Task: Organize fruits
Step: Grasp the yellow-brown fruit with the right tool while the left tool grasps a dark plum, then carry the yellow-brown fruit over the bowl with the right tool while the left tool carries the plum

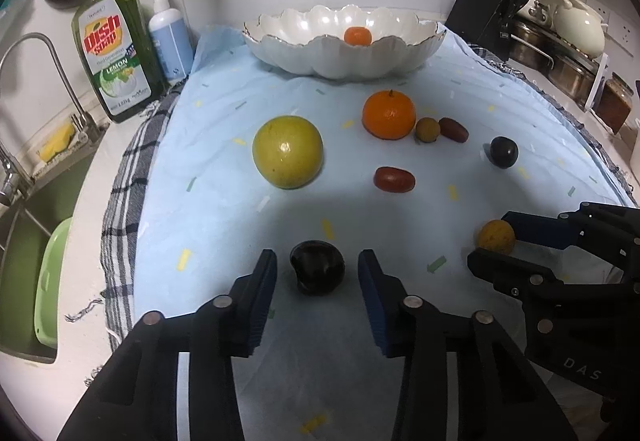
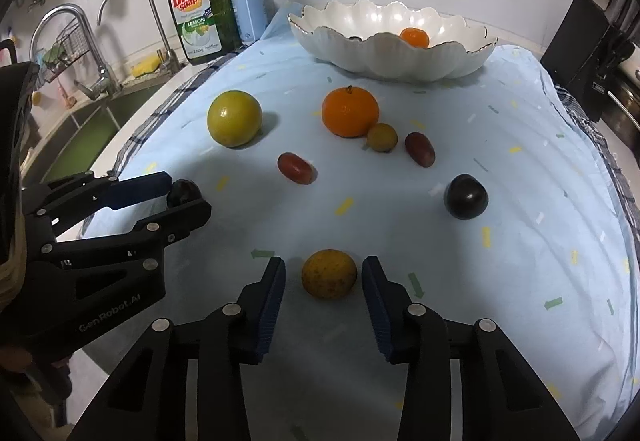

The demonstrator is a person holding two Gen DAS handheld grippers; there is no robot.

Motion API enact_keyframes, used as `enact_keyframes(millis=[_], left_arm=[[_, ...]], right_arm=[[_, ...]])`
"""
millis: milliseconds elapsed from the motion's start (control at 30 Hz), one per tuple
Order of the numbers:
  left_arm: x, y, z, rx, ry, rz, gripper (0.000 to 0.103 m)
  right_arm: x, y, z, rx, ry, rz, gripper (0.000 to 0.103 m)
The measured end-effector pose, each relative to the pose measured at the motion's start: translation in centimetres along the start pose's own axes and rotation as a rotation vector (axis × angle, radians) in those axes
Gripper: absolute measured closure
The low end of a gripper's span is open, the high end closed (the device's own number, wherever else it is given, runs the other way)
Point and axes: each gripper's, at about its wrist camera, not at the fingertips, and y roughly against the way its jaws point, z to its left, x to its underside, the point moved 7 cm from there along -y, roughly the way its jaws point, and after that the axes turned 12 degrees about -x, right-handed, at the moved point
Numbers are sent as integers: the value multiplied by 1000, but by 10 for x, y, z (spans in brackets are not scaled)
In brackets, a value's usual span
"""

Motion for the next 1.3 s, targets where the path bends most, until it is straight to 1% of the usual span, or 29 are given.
enact_keyframes(millis=[200,467,700,900,1300], left_arm=[[2,-2,0,6,2,10,75],[1,2,2,10,16,4,76],[-6,13,5,12,41,-14,76],[-17,30,7,17,63,-53,76],[-48,60,10,0,99,-149,76]], right_arm=[[1,-1,-2,11,3,5,73],[-1,1,-2,-2,-6,-3,74],[-11,12,1,-16,8,-32,74],[-25,25,3,-29,24,-75,74],[-57,51,4,-44,67,-158,74]])
